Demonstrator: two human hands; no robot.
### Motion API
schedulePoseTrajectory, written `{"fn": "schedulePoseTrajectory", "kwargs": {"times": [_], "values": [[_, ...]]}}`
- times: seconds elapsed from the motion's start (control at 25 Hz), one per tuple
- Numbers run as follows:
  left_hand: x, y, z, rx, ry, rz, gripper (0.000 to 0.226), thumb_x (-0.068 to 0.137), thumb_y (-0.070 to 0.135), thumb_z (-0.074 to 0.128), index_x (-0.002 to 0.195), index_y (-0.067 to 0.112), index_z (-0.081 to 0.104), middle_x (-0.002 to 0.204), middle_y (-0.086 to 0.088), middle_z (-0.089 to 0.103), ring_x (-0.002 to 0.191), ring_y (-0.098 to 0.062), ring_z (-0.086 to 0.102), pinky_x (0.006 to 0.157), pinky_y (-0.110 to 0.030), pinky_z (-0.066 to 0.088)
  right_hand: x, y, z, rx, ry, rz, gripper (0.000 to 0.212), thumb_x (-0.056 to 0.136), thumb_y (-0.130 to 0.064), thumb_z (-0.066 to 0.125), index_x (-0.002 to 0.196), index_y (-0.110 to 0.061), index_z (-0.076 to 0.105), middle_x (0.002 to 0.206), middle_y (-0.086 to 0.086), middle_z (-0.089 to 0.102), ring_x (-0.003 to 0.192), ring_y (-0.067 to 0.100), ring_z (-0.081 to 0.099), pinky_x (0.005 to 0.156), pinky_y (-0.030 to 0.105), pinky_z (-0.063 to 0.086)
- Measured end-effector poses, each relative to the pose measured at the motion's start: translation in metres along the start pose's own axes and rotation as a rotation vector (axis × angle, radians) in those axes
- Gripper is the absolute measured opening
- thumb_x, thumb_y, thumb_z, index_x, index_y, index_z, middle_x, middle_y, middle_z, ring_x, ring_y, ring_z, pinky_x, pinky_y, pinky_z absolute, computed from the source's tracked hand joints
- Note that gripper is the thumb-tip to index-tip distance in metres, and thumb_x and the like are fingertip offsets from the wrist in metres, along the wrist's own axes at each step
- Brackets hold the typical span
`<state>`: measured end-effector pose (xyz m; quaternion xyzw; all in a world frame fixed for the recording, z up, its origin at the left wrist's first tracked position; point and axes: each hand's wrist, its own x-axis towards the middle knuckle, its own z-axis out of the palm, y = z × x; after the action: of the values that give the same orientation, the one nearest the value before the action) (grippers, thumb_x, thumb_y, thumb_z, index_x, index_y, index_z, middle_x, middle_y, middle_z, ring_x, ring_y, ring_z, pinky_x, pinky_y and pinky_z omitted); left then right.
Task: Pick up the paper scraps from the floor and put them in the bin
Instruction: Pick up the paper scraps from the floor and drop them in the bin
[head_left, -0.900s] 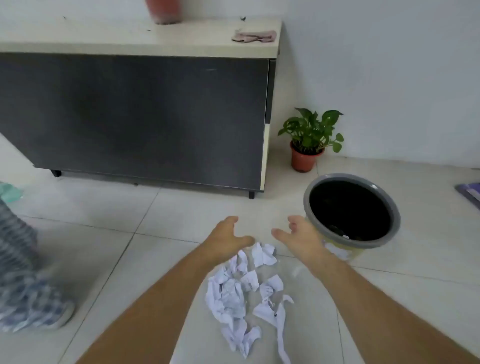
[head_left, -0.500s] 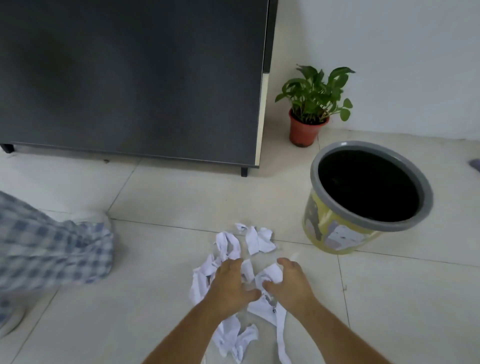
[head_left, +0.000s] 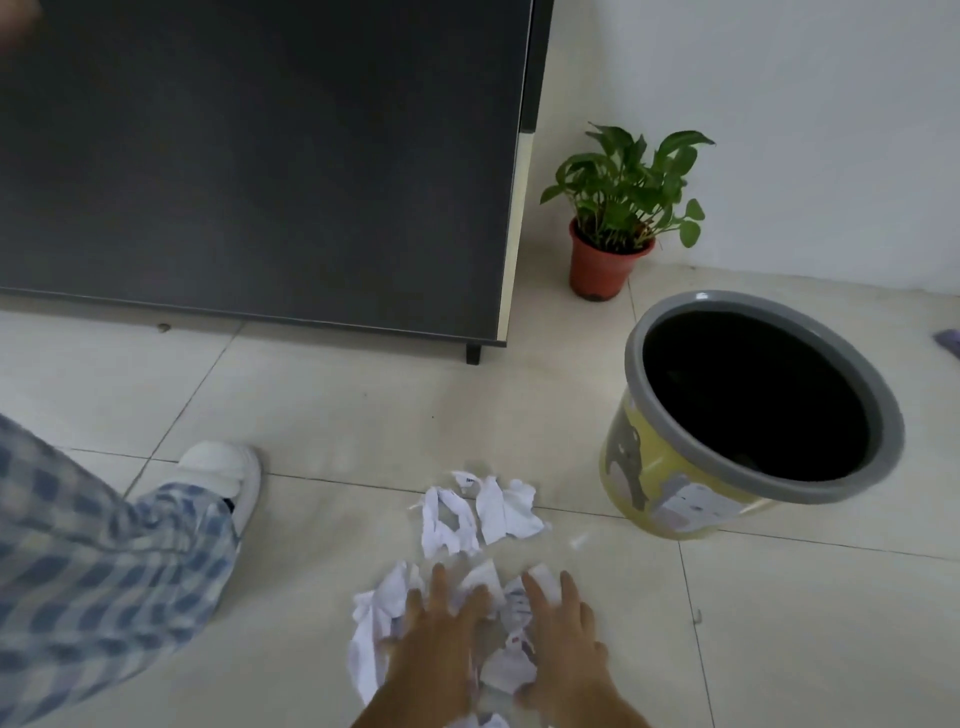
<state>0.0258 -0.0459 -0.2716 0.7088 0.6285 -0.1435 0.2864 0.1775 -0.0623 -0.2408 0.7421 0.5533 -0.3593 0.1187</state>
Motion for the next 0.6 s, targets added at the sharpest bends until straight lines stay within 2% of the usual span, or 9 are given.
{"fn": "schedulePoseTrajectory", "kwargs": {"times": [0.08, 0.16, 0.24, 0.32, 0.44, 0.6], "values": [[-0.003, 0.003, 0.008, 0.112, 0.093, 0.014, 0.038, 0.092, 0.036, 0.043, 0.127, 0.046, 0.034, 0.157, -0.003, 0.016, 0.136, -0.033, 0.028, 0.098, -0.051, 0.043, -0.002, -0.002, 0.013, -0.066, 0.058, -0.027, 0.081, 0.089, -0.029, 0.060, 0.151, -0.045, 0.010, 0.162, 0.005, 0.002, 0.142, 0.027, 0.022, 0.104, 0.040, 0.044], [-0.001, 0.000, 0.013, 0.184, 0.080, 0.080, 0.038, 0.091, 0.023, 0.041, 0.127, 0.035, 0.040, 0.143, -0.008, 0.034, 0.121, -0.032, 0.046, 0.089, -0.045, 0.051, -0.001, 0.002, 0.022, -0.044, 0.137, -0.054, 0.059, 0.095, -0.019, 0.047, 0.148, -0.034, 0.025, 0.152, 0.007, 0.022, 0.133, 0.028, 0.035, 0.099, 0.037, 0.047], [0.004, -0.001, 0.010, 0.147, 0.038, 0.151, 0.044, 0.080, 0.013, 0.054, 0.120, 0.027, 0.045, 0.128, -0.008, 0.043, 0.107, -0.029, 0.053, 0.080, -0.042, 0.053, 0.001, 0.009, 0.023, 0.004, 0.145, -0.085, 0.043, 0.095, -0.014, 0.044, 0.137, -0.021, 0.039, 0.138, 0.010, 0.036, 0.121, 0.029, 0.048, 0.095, 0.036, 0.047], [0.005, 0.002, 0.001, 0.054, 0.064, 0.191, 0.046, 0.072, 0.011, 0.063, 0.114, 0.025, 0.048, 0.119, -0.006, 0.046, 0.103, -0.026, 0.053, 0.076, -0.036, 0.049, 0.004, 0.011, 0.020, 0.038, 0.146, -0.085, 0.037, 0.093, -0.015, 0.047, 0.130, -0.018, 0.050, 0.131, 0.011, 0.046, 0.118, 0.027, 0.054, 0.095, 0.034, 0.045], [0.004, 0.008, -0.013, -0.107, 0.197, 0.185, 0.042, 0.077, 0.003, 0.061, 0.111, 0.026, 0.052, 0.113, -0.003, 0.050, 0.101, -0.019, 0.054, 0.079, -0.027, 0.050, 0.006, 0.014, 0.007, 0.176, 0.211, -0.034, 0.031, 0.089, -0.012, 0.049, 0.115, -0.014, 0.066, 0.118, 0.012, 0.058, 0.109, 0.027, 0.060, 0.091, 0.027, 0.044], [-0.001, 0.021, -0.053, -0.327, 0.301, 0.217, 0.035, 0.078, 0.007, 0.068, 0.107, 0.024, 0.057, 0.104, -0.003, 0.055, 0.090, -0.018, 0.060, 0.081, -0.027, 0.053, -0.008, 0.012, -0.028, 0.307, 0.321, -0.036, 0.024, 0.085, -0.008, 0.050, 0.100, -0.012, 0.069, 0.106, 0.009, 0.059, 0.095, 0.024, 0.062, 0.081, 0.025, 0.044]]}}
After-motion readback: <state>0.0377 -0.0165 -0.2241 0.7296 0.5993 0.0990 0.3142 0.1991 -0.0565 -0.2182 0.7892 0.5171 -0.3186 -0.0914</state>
